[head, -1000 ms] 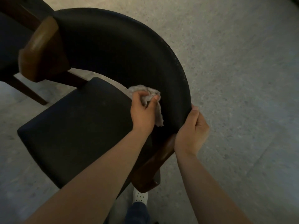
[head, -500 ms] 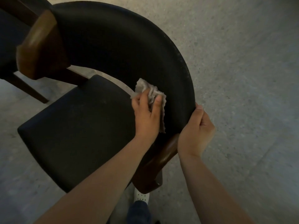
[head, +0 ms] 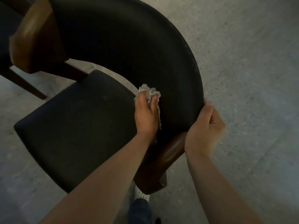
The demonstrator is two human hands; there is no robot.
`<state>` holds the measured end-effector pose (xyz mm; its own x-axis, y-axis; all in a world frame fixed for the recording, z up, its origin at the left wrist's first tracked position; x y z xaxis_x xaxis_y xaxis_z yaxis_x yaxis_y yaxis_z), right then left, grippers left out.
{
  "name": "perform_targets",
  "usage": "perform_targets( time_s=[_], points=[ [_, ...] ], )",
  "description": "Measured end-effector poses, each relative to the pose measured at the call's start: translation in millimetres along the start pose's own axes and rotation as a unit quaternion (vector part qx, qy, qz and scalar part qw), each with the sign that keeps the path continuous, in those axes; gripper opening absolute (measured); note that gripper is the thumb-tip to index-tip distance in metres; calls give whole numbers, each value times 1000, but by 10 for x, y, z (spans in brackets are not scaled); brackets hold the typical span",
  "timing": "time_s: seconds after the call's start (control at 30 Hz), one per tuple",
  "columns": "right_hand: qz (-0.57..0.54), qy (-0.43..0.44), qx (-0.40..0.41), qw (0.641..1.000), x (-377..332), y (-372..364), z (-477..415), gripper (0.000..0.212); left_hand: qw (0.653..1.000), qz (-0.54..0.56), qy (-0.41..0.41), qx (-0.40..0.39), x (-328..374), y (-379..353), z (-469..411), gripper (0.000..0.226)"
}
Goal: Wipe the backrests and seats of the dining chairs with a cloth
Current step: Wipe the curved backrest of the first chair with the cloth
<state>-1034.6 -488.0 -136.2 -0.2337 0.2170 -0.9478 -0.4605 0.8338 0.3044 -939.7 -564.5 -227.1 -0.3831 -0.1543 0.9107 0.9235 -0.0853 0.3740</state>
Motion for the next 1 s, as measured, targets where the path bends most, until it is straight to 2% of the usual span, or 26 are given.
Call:
perform_targets(
  time_s=[0.13, 0.2, 0.43, 0.57, 0.63, 0.7, 0.83, 0.93, 1.0],
  points=[
    [1, 3, -3, 1000, -19, -4, 9, 41, 993, -34, 106, -47, -390, 105, -29, 32],
    [1, 2, -2, 1000, -23, -6, 9, 44, 991, -42, 119, -51, -422, 198, -23, 35],
    [11, -12, -5, 1000, -25, 25, 19, 43, 999, -32, 4, 0, 211, 463, -64, 20],
    [16, -6, 8, 1000, -28, 24, 7, 42, 995, -43, -78, 47, 626, 496, -119, 26],
    [20, -8, 8, 1000, -19, 26, 8, 41, 992, -70, -95, 34, 766, 421, -98, 30],
    [24, -10, 8, 1000, -2, 32, 11, 43, 996, -42, -81, 2, 828, 297, -5, 27],
    [22, -12, 7, 1000, 19, 31, 12, 42, 993, 121, 6, -11, 793, 261, 141, 24],
    [22, -13, 8, 1000, 34, 26, 5, 43, 989, 139, 22, -42, 750, 309, 136, 21],
    [23, -11, 11, 1000, 32, 28, 5, 41, 987, 138, 43, -73, 765, 287, 115, 28]
  ],
)
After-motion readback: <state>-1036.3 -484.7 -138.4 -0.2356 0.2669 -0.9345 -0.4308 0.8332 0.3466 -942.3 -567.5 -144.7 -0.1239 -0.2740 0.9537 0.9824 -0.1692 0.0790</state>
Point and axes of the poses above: each hand's wrist, its own z-axis away from the middle knuckle, its own y-axis out of the back of the hand, x = y × z, the point moved 2 cm from there along -z, towards the middle knuckle, and after that the axes turned 5 degrees about -z, right-handed, at the moved point
